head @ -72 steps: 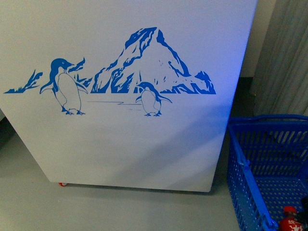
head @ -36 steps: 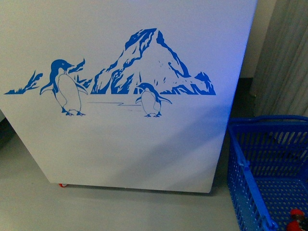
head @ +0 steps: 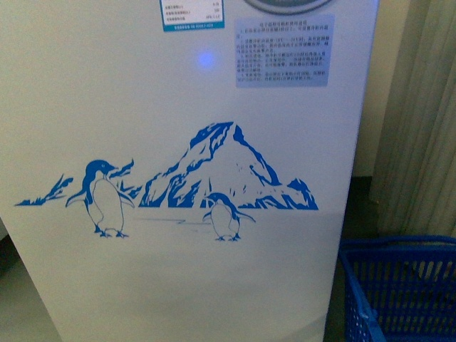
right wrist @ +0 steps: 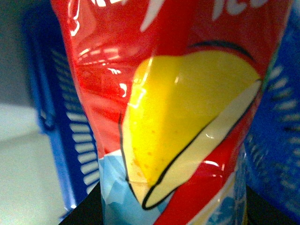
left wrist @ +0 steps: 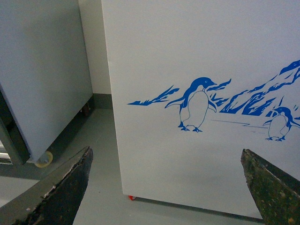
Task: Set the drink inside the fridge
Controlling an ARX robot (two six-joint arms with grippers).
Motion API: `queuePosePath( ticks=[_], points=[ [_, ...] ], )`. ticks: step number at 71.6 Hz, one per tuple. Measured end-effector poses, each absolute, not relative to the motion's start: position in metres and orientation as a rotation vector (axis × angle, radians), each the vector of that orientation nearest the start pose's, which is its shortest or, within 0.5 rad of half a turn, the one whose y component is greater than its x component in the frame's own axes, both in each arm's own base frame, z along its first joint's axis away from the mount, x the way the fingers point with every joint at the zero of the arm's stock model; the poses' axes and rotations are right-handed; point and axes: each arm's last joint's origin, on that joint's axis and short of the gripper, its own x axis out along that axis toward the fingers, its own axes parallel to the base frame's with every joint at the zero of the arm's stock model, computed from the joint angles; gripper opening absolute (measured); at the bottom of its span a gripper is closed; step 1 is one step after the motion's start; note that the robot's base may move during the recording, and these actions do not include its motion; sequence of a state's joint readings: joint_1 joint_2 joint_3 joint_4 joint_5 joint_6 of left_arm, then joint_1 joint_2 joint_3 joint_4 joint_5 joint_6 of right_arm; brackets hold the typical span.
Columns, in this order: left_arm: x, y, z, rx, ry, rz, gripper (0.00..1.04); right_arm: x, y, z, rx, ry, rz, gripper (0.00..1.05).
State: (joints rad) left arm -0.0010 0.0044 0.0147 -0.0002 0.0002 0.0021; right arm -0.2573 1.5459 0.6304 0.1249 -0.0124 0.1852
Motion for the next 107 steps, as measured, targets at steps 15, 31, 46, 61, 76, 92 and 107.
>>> queuePosePath(
  ticks=[15, 31, 46, 61, 76, 92, 107],
  points=[
    [0.097, 0.000, 0.168, 0.002, -0.010, -0.001, 0.97, 0.226, -0.048, 0.279, 0.174, 0.357, -0.228, 0.40],
    [0.097, 0.000, 0.168, 0.002, -0.010, -0.001, 0.97, 0.164, -0.018, 0.345, 0.125, 0.131, -0.151, 0.40],
    [0.097, 0.000, 0.168, 0.002, -0.010, -0.001, 0.97, 0.131, -0.005, 0.357, 0.149, 0.056, -0.131, 0.40],
    [0.097, 0.000, 0.168, 0.002, -0.010, -0.002, 0.97, 0.106, 0.006, 0.361, 0.151, 0.000, -0.079, 0.40],
    [0.097, 0.000, 0.168, 0.002, -0.010, -0.001, 0.97, 0.099, 0.004, 0.348, 0.164, -0.029, -0.133, 0.40],
    [0.097, 0.000, 0.168, 0.002, -0.010, -0.001, 0.97, 0.103, 0.004, 0.342, 0.167, -0.005, -0.130, 0.40],
    [0.097, 0.000, 0.168, 0.002, -0.010, -0.001, 0.97, 0.105, 0.005, 0.338, 0.164, 0.013, -0.131, 0.40]
  ],
)
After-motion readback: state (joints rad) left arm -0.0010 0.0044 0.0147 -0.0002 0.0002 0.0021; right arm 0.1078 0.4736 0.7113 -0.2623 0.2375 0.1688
